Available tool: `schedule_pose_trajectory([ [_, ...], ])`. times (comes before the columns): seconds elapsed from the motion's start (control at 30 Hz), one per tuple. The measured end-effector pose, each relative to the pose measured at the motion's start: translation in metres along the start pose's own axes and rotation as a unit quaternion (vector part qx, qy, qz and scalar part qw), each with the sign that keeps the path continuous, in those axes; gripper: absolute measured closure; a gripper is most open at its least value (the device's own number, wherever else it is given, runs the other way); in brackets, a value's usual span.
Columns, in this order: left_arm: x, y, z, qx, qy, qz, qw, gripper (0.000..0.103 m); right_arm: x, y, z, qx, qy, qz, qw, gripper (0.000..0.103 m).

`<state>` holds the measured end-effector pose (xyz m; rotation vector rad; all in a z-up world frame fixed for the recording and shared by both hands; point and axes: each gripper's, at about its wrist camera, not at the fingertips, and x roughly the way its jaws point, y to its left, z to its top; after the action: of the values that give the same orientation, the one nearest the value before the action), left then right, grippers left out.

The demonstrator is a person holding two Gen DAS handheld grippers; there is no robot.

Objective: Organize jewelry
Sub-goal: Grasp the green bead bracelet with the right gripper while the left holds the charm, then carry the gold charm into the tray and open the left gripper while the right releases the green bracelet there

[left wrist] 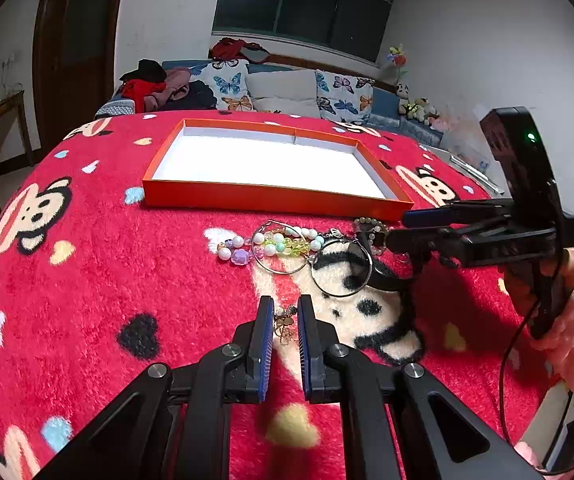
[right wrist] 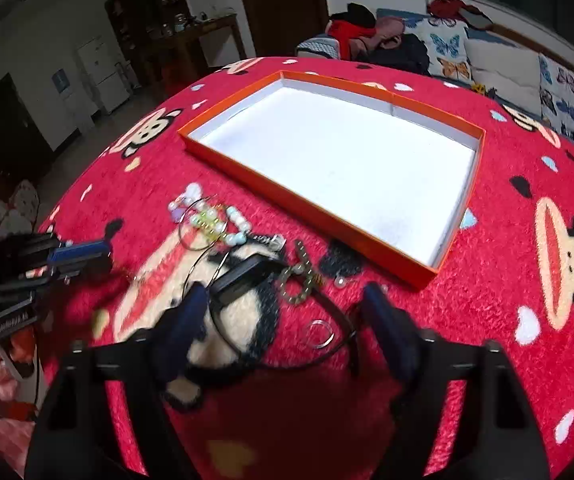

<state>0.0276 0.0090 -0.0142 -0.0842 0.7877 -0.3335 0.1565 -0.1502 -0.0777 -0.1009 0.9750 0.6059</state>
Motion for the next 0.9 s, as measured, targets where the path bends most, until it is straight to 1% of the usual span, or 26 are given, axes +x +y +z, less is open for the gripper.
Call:
schedule_pose_trajectory([
  [0.03, 0.001, 0.000, 0.000, -0.001, 0.000, 0.000, 1.0000, 0.091, 0.002, -0.001, 0.002, 0.006, 0.002, 0.001, 1.000, 0.049],
  [0.07, 0.002, 0.001, 0.001, -0.003, 0.001, 0.000, 1.0000, 0.091, 0.005, -0.003, 0.004, 0.014, 0.005, 0.002, 1.000, 0.054],
  [0.27, 0.006, 0.002, 0.003, 0.000, 0.003, 0.000, 1.0000, 0.091, 0.016, -0.004, 0.010, 0.030, 0.002, -0.001, 1.000, 0.071],
  [0.4, 0.007, 0.004, 0.004, 0.000, 0.002, 0.001, 1.0000, 0.091, 0.019, -0.011, 0.012, 0.053, 0.001, 0.002, 0.999, 0.075],
  [0.5, 0.008, 0.006, 0.006, -0.002, 0.002, 0.003, 1.0000, 0.091, 0.024, -0.013, 0.013, 0.062, 0.005, 0.006, 0.998, 0.080],
  [0.57, 0.007, 0.006, 0.006, -0.003, 0.002, 0.002, 1.0000, 0.091, 0.025, -0.013, 0.014, 0.066, 0.006, 0.016, 0.998, 0.088],
  [0.6, 0.007, 0.006, 0.006, -0.003, 0.001, 0.003, 1.0000, 0.091, 0.024, -0.013, 0.014, 0.067, 0.005, 0.019, 0.998, 0.089],
  [0.63, 0.007, 0.006, 0.007, -0.002, 0.001, 0.004, 1.0000, 0.091, 0.023, -0.012, 0.014, 0.067, 0.004, 0.019, 0.998, 0.094],
  [0.67, 0.006, 0.007, 0.007, -0.002, 0.000, 0.005, 1.0000, 0.091, 0.021, -0.010, 0.014, 0.066, -0.001, 0.018, 0.998, 0.096],
  [0.9, -0.009, 0.008, 0.021, 0.007, -0.021, 0.010, 0.9997, 0.091, -0.011, -0.011, 0.018, 0.079, -0.044, 0.022, 0.996, 0.096],
])
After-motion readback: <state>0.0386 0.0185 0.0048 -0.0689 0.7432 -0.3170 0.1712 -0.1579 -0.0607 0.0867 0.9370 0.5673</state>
